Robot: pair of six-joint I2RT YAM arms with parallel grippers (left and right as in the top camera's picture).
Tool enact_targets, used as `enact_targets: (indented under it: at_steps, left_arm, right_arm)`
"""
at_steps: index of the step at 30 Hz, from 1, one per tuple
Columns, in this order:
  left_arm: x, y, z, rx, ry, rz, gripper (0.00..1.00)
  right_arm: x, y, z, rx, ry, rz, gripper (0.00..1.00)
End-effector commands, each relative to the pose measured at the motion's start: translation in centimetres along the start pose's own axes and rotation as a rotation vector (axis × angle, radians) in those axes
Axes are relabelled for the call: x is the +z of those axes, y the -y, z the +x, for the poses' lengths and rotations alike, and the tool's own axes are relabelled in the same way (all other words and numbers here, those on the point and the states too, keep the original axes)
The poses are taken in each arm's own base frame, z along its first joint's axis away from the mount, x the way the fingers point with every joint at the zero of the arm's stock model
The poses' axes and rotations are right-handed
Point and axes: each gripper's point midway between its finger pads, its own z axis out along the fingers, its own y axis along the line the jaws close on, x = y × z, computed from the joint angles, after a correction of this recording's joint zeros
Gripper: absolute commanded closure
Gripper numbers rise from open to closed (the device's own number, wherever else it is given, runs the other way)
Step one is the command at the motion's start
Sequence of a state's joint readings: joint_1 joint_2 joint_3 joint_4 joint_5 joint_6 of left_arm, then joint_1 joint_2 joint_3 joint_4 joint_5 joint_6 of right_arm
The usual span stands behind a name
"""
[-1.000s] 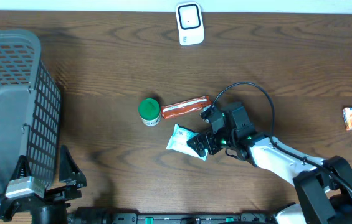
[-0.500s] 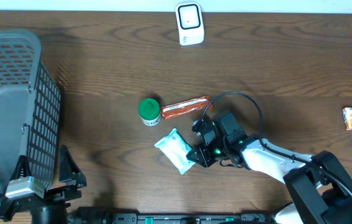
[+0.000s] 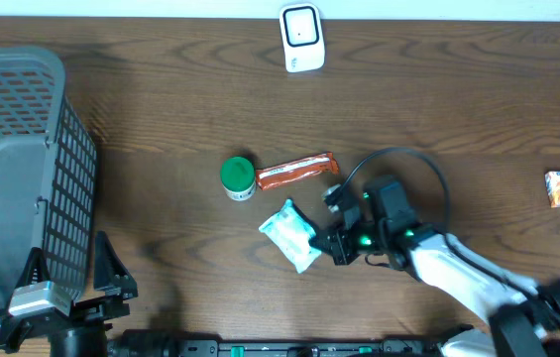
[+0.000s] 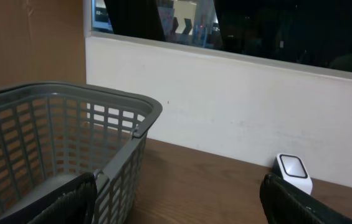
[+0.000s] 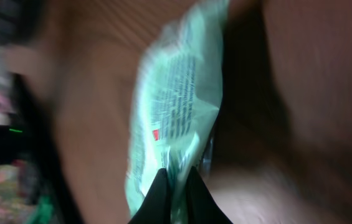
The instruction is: Scan the item barcode
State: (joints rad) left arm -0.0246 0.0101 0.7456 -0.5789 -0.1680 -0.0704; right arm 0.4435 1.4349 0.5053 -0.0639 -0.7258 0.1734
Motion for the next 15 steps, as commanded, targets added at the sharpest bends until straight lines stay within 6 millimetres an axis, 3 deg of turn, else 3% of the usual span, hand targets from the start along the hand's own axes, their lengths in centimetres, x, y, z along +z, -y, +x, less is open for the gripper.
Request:
enact_targets:
  at_steps: [1,4,6,15]
  left_arm:
    - [-0.1,-0.1,0.0,0.015,0.006,-0.003,0.16]
    - [-0.1,-0.1,0.0,0.015,0.006,-0.003,0.16]
    - [-0.1,-0.1,0.0,0.015,0.006,-0.003,0.16]
    - [-0.1,-0.1,0.0,0.015,0.006,-0.003,0.16]
  right_arm:
    - [-3.0,-5.1,-2.2,-0.150,0.096,-0.200,0.99]
    - [-4.3,-6.7,-2.9,-0.204,0.140,-0.228,0.99]
    - [-4.5,-6.7,-2.9,-0.207,0.147,-0.214,0.99]
    - [-4.0,0.2,0.0,0.004,0.044,0.151,0.99]
